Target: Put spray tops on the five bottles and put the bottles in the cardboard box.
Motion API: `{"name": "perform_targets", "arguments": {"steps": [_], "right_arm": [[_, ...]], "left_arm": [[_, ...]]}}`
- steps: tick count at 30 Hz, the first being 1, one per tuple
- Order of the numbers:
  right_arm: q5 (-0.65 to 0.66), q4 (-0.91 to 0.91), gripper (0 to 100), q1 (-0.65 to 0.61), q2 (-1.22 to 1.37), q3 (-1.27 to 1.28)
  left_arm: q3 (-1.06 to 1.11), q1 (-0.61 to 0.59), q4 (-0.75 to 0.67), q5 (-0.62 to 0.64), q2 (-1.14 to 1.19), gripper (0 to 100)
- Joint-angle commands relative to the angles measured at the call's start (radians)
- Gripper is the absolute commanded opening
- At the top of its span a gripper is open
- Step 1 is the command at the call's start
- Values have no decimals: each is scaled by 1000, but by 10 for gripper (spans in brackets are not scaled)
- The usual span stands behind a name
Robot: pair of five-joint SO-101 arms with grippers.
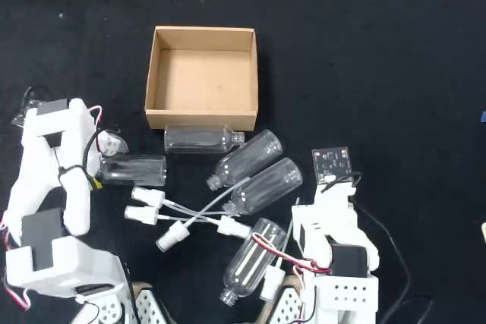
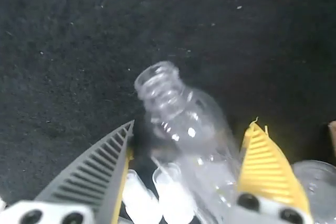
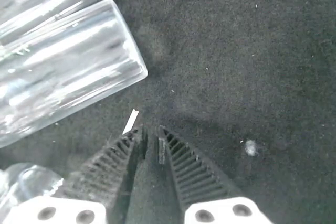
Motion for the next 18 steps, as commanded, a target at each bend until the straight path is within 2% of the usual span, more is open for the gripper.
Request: {"name": "perform_targets", "arguments": {"steps": [1,8,16,18], "right_arm": [[8,5,11,15,-94,-7],[8,5,11,15,-94,-7],[8,5,11,15,-94,-7],[8,5,11,15,-94,-7]], "left_arm": [[-35,5,-5,6,23,300],[-45,4,-9,-51,23,299],[-168,-18,-14,-61,31,299],[-196,-44,-40,-97,32,300]]}}
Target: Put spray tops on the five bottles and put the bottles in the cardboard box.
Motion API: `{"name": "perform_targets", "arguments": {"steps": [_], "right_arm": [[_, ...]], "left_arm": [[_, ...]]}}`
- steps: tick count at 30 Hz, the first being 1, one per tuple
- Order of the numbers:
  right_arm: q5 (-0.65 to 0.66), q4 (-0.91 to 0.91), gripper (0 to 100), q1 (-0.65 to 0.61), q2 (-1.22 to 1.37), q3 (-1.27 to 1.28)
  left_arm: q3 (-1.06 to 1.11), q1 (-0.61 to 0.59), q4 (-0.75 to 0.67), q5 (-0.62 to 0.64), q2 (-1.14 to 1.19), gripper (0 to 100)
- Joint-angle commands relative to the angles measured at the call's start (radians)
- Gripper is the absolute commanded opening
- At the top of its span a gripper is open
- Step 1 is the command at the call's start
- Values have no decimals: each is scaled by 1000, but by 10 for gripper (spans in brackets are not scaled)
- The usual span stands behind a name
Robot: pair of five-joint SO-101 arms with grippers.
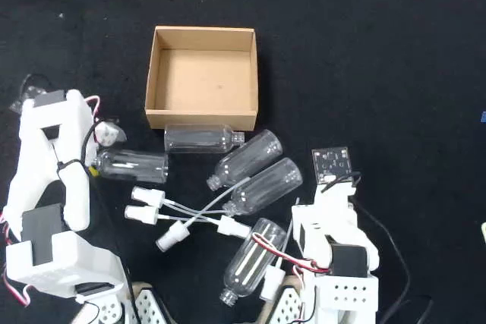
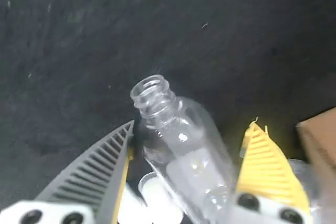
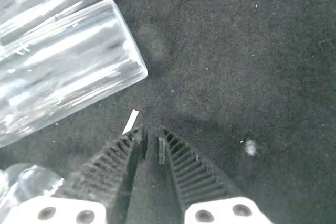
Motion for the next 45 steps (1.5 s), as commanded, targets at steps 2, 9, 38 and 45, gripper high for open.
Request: {"name": "perform_targets", "arguments": {"steps": [2,9,38,45], "right_arm": [[8,5,11,15,-94,-7],[8,5,11,15,-94,-7],[8,5,11,15,-94,-7],[8,5,11,15,-94,-7]], "left_arm": [[-111,-76,-78,-103,-11,300],[-262,-76,198,-210,-35,302],[-56,364,133,-982,-129,280],[-28,346,72,-1033,-140,286]]}}
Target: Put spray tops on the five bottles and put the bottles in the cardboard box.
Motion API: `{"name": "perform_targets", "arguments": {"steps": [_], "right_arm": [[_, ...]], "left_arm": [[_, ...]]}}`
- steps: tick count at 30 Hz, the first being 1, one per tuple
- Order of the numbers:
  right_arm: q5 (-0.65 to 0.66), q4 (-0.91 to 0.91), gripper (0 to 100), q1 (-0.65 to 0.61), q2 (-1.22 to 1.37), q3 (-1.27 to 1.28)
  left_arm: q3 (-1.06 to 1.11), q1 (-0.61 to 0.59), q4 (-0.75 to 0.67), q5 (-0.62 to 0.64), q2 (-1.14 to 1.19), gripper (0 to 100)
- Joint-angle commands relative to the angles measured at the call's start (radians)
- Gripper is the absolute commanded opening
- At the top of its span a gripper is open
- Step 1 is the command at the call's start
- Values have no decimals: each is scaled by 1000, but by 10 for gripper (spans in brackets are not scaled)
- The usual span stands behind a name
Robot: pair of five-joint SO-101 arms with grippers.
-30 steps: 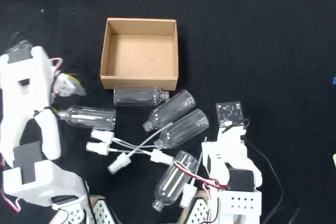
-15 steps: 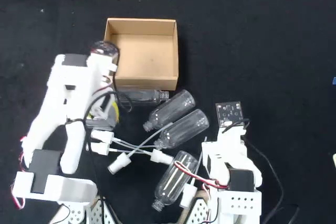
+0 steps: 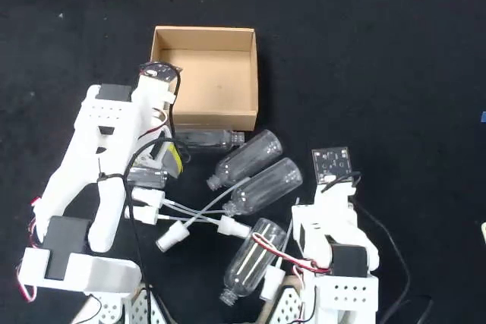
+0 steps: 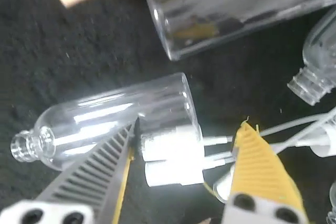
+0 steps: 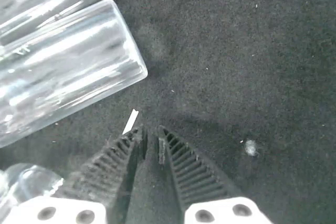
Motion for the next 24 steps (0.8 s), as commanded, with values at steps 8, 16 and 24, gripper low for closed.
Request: {"name": "perform_targets", "arguments": {"steps": [8,16,24], "right_arm": [[8,5,11,15,-94,-7],[8,5,11,15,-94,-7],[8,5,11,15,-94,-7]], "left_arm": [[-10,-25,-20,-201,-51,287],[27,-22,-117,-279,-51,287],[70,-59,-158,-318,-51,287]]}}
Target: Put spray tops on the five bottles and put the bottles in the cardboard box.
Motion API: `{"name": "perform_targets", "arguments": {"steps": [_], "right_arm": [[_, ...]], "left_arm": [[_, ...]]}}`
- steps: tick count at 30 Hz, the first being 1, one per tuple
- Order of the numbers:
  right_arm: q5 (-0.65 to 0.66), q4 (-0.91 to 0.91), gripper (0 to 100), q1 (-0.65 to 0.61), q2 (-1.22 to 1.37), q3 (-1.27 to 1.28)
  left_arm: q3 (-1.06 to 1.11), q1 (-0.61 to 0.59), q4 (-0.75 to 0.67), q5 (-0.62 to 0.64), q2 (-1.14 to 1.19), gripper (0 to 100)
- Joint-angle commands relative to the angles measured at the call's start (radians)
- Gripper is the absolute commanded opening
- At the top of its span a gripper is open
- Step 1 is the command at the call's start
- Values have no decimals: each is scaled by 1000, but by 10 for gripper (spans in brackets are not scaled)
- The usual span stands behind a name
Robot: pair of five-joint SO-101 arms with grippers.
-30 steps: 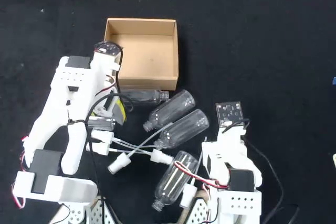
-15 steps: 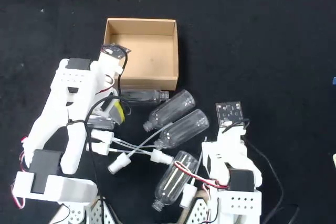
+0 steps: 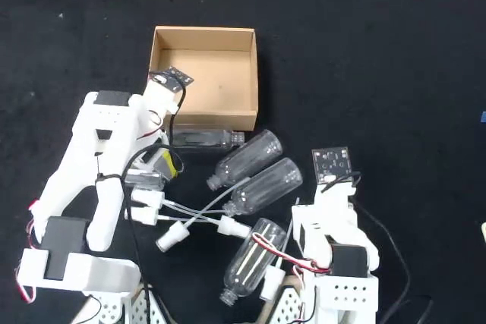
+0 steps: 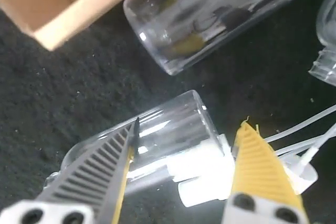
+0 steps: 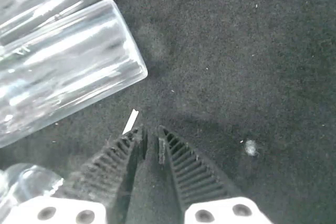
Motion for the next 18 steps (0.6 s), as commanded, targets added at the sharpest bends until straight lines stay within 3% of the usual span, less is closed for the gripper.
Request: {"name": "perform_targets", "arguments": {"steps": [1,11,18], "right_arm": [[8,5,11,15,-94,-7],[8,5,11,15,-94,-7],[8,5,11,15,-94,-7]], "left_arm": [[-1,-48,-29,-54,-51,287],[-12,-179,-31,-146,-51,287],[-24,-354,-57,-245,-51,287]]}}
